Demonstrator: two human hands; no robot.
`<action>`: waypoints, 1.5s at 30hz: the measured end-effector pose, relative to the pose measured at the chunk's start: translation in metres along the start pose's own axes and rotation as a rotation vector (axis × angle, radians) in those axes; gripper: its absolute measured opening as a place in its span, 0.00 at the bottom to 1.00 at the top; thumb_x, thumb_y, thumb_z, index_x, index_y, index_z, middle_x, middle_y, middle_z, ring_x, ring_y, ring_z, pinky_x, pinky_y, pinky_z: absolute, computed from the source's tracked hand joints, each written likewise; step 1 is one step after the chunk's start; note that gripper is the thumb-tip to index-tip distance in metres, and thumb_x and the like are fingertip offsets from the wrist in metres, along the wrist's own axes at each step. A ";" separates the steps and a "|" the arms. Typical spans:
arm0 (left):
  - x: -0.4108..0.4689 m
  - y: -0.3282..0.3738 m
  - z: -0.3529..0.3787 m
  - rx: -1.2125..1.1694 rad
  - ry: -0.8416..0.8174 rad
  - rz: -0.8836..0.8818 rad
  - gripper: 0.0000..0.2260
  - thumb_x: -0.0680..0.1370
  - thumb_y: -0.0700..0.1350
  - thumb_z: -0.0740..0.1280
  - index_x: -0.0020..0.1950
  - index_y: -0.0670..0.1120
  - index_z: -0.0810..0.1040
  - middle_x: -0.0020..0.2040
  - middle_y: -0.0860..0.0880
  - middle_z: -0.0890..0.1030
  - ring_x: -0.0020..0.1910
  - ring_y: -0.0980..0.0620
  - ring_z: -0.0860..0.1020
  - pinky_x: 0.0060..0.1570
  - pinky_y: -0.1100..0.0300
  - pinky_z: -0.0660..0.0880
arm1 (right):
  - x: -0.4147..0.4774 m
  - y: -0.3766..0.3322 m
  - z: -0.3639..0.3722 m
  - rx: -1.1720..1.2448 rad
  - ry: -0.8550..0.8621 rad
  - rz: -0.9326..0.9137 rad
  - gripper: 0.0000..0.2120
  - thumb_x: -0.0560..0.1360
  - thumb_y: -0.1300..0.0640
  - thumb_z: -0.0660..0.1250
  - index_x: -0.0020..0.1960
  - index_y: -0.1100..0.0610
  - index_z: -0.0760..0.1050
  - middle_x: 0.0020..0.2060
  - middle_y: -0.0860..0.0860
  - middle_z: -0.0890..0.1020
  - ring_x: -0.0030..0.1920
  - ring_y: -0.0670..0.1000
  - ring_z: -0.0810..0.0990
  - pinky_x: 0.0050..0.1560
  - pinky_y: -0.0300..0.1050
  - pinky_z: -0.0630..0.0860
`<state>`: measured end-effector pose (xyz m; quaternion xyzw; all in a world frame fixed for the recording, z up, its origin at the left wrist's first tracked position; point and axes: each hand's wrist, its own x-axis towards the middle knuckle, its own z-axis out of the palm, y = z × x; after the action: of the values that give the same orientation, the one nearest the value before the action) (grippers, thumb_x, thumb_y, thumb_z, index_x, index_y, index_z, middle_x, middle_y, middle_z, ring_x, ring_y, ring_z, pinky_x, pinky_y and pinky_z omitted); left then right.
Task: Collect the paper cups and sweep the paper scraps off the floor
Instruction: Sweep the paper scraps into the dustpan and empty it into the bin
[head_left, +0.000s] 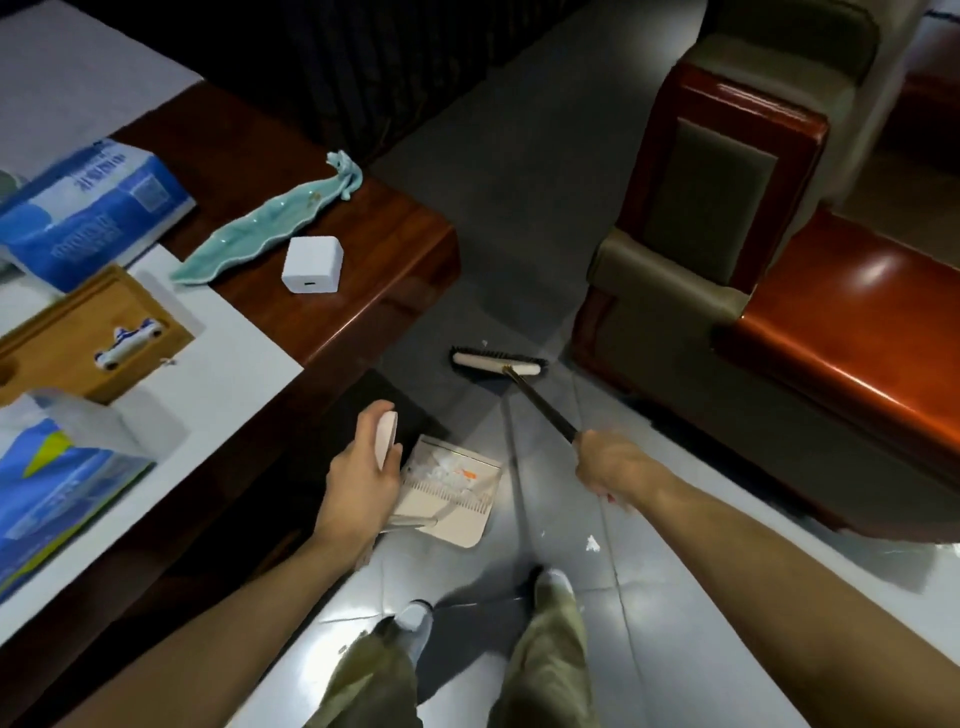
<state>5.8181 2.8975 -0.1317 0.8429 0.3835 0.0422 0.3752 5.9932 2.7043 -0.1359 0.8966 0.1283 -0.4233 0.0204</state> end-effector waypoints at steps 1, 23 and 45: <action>0.001 0.006 0.005 -0.003 -0.007 -0.016 0.20 0.80 0.45 0.63 0.67 0.61 0.60 0.51 0.51 0.74 0.41 0.52 0.78 0.29 0.72 0.69 | 0.009 0.006 0.001 -0.070 0.001 -0.033 0.19 0.80 0.65 0.57 0.70 0.61 0.67 0.55 0.58 0.78 0.47 0.54 0.81 0.40 0.42 0.79; 0.010 0.042 0.019 0.003 0.095 -0.179 0.20 0.80 0.45 0.62 0.69 0.58 0.62 0.45 0.46 0.76 0.37 0.48 0.78 0.36 0.61 0.73 | 0.150 0.016 -0.154 0.334 -0.083 -0.130 0.10 0.77 0.64 0.62 0.57 0.67 0.74 0.34 0.59 0.75 0.29 0.52 0.72 0.30 0.46 0.69; 0.019 0.034 0.020 0.004 0.095 -0.181 0.19 0.80 0.46 0.61 0.67 0.62 0.60 0.48 0.43 0.77 0.39 0.46 0.78 0.40 0.55 0.74 | 0.083 0.020 -0.128 0.161 -0.471 -0.098 0.19 0.80 0.60 0.59 0.70 0.56 0.65 0.29 0.53 0.72 0.21 0.45 0.69 0.21 0.34 0.67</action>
<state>5.8598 2.8837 -0.1271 0.8026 0.4754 0.0475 0.3570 6.1450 2.7211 -0.1190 0.7646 0.1292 -0.6300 -0.0423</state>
